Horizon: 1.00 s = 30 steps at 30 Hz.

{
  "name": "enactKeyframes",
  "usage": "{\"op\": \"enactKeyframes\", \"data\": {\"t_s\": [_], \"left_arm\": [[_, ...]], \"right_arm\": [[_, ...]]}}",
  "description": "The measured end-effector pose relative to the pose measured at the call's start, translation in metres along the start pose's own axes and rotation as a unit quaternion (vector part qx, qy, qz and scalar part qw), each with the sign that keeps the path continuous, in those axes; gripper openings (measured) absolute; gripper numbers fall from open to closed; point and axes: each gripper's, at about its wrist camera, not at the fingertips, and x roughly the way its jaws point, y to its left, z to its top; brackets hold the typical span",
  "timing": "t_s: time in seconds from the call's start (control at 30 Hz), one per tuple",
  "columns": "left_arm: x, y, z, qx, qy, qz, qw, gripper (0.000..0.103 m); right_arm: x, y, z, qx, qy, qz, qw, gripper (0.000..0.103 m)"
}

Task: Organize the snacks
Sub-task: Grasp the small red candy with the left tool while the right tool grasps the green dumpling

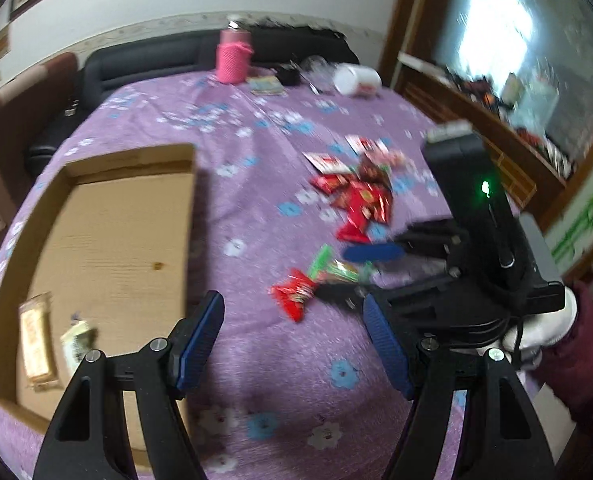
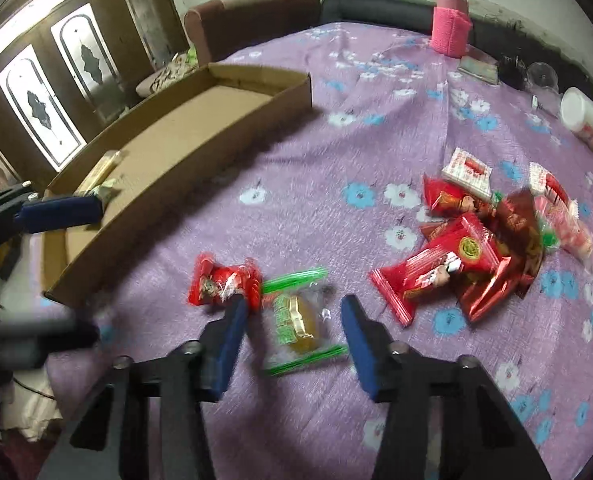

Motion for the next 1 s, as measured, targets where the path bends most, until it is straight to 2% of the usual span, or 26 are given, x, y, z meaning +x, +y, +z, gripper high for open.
{"op": "enactKeyframes", "data": {"t_s": [0.1, 0.17, 0.27, 0.4, 0.43, 0.47, 0.53, 0.57, 0.67, 0.73, 0.8, 0.87, 1.0], "left_arm": [[0.010, -0.003, 0.003, 0.007, 0.009, 0.010, 0.9999, 0.072], [0.018, -0.005, 0.007, 0.011, 0.020, 0.001, 0.9997, 0.072], [0.038, -0.018, 0.009, 0.046, 0.040, 0.011, 0.9981, 0.071], [0.066, -0.025, 0.009, 0.056, 0.072, 0.027, 0.9954, 0.071], [0.072, -0.025, 0.010, 0.057, 0.077, 0.034, 0.9948, 0.065], [0.079, -0.026, 0.009, 0.060, 0.083, 0.042, 0.9938, 0.045], [0.081, -0.028, 0.010, 0.059, 0.076, 0.046, 0.9943, 0.028], [0.080, -0.027, 0.011, 0.054, 0.075, 0.045, 0.9947, 0.025], [0.078, -0.026, 0.009, 0.045, 0.070, 0.047, 0.9955, 0.021], [0.070, -0.021, 0.007, 0.028, 0.062, 0.033, 0.9971, 0.019], [0.055, -0.015, 0.008, 0.013, 0.044, 0.025, 0.9986, 0.019], [0.040, -0.009, 0.009, 0.002, 0.027, 0.019, 0.9995, 0.019], [0.006, 0.008, 0.013, -0.026, -0.009, 0.009, 0.9996, 0.019]], "right_arm": [[0.000, -0.004, -0.004, 0.013, 0.003, 0.004, 1.000, 0.029], [-0.005, -0.012, -0.010, 0.027, 0.001, 0.000, 1.000, 0.028], [-0.016, -0.025, -0.019, 0.051, 0.000, 0.002, 0.999, 0.028], [-0.031, -0.041, -0.034, 0.079, -0.004, 0.002, 0.997, 0.028], [-0.035, -0.045, -0.038, 0.087, -0.005, 0.005, 0.996, 0.028], [-0.038, -0.047, -0.041, 0.092, -0.006, 0.006, 0.996, 0.028], [-0.043, -0.049, -0.045, 0.096, -0.009, 0.006, 0.995, 0.028], [-0.045, -0.049, -0.045, 0.096, -0.010, 0.006, 0.995, 0.028], [-0.053, -0.043, -0.046, 0.093, -0.017, 0.007, 0.995, 0.027], [-0.057, -0.039, -0.044, 0.090, -0.023, 0.008, 0.996, 0.026], [-0.063, -0.032, -0.039, 0.087, -0.032, 0.012, 0.996, 0.023], [-0.066, -0.026, -0.034, 0.082, -0.039, 0.017, 0.996, 0.015], [-0.073, -0.008, -0.020, 0.072, -0.055, 0.020, 0.996, 0.014]]}}
